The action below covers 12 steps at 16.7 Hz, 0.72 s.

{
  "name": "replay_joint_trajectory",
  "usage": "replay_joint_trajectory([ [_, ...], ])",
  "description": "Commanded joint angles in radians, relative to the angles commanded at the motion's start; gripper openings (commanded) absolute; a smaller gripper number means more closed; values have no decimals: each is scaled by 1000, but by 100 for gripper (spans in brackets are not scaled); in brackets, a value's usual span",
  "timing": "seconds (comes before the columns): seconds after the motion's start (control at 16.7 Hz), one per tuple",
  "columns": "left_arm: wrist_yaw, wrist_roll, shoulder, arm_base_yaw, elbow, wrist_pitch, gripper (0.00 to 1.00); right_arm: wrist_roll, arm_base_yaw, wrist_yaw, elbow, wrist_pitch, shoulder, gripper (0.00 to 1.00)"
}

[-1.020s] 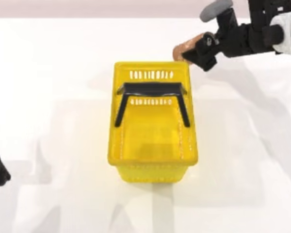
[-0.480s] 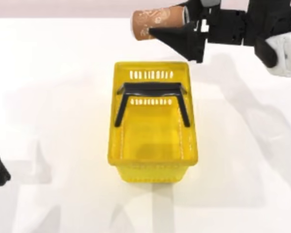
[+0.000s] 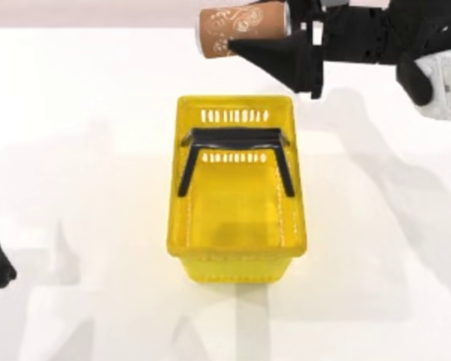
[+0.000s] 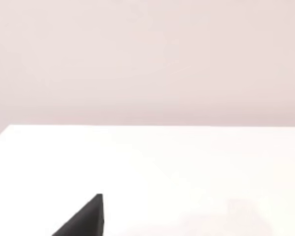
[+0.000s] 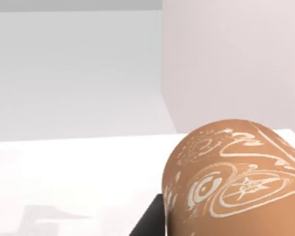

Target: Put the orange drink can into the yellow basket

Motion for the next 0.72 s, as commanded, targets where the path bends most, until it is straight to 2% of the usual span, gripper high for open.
replay_joint_trajectory([
  [0.24,0,0,0,0,0,0,100,0,-3,-2,-6,38,38,0],
  [0.72,0,0,0,0,0,0,100,-4,5,4,-85,309,231,0],
])
